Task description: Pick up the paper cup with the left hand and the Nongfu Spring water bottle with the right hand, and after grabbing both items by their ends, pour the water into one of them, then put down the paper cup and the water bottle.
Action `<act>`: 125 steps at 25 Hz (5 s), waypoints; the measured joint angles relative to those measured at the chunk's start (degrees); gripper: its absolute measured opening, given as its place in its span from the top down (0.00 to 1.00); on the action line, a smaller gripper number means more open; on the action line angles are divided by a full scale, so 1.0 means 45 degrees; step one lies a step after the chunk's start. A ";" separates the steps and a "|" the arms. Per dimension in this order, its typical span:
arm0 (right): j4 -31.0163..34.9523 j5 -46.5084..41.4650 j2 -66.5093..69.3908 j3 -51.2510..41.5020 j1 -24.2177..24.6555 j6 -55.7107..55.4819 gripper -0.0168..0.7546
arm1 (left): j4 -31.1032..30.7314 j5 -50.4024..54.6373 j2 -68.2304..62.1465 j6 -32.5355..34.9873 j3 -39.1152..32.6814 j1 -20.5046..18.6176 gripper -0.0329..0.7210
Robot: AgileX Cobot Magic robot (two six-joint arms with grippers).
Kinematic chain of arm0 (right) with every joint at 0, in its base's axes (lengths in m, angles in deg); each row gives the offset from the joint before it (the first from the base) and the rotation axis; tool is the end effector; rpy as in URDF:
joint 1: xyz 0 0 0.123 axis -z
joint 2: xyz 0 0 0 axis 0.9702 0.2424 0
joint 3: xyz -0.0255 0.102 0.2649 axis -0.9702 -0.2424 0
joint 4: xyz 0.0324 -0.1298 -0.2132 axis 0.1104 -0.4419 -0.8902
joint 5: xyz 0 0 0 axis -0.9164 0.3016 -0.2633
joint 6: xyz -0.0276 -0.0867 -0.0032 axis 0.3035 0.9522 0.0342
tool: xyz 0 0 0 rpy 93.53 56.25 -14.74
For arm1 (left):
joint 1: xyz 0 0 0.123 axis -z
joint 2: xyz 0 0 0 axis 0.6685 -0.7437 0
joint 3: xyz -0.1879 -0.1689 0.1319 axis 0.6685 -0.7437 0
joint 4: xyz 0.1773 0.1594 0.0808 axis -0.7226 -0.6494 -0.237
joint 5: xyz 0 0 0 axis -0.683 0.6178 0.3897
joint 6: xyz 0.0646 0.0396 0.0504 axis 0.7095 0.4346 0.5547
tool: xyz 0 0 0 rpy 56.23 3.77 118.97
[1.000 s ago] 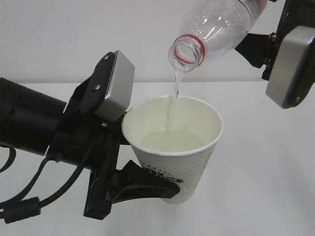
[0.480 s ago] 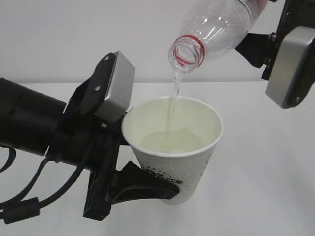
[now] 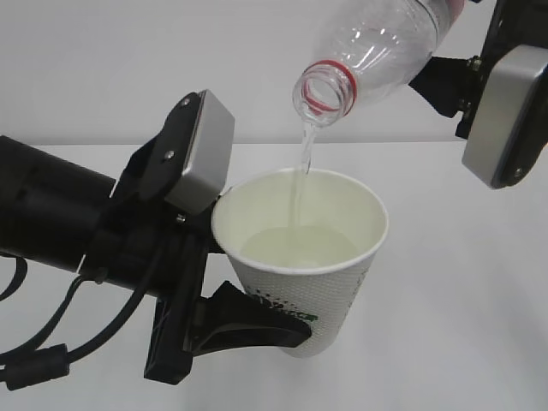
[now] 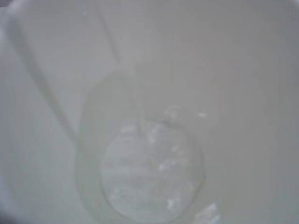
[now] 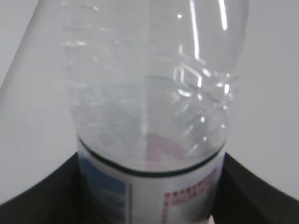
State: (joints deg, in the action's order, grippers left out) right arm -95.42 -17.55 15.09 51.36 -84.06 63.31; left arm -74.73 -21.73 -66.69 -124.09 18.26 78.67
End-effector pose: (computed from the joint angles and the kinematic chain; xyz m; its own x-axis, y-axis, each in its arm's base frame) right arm 0.2603 0.0959 0.3159 0.7379 -0.6675 0.0995 0.0930 -0.0455 -0.9946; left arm 0.1941 -0.2225 0.2375 0.0360 0.4940 -0.8687 0.9992 -0.0012 0.0408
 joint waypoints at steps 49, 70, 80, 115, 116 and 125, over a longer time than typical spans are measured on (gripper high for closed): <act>0.0094 0.0035 0.0000 0.0000 0.0000 0.0044 0.31 | -0.0021 0.0399 0.0000 0.0000 0.0000 0.0000 0.30; 0.0113 0.0084 0.0000 0.0000 0.0000 -0.3086 0.31 | -0.0021 0.0548 0.0000 0.0000 0.0000 0.0000 0.30; 0.0113 0.0110 0.0000 0.0000 0.0000 -0.5282 0.31 | -0.0021 0.0557 0.0000 0.0000 0.0000 0.0000 0.30; 0.2674 -0.1219 0.0000 0.0000 0.0000 -1.1488 0.31 | 0.0025 0.0586 0.0000 0.0000 0.0000 0.0000 0.30; 0.2962 -0.1491 0.0000 0.0000 0.0000 -1.1488 0.31 | 0.0025 0.0586 0.0000 0.0000 0.0000 0.0000 0.30; 0.5040 -0.2685 0.0000 0.0000 0.0000 -1.1494 0.31 | 0.0207 0.0586 0.0000 0.0000 0.0000 0.0000 0.30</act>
State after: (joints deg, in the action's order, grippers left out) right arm -72.74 -29.63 15.09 51.36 -84.06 11.59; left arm -73.80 -19.10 -66.69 -124.09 18.26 78.67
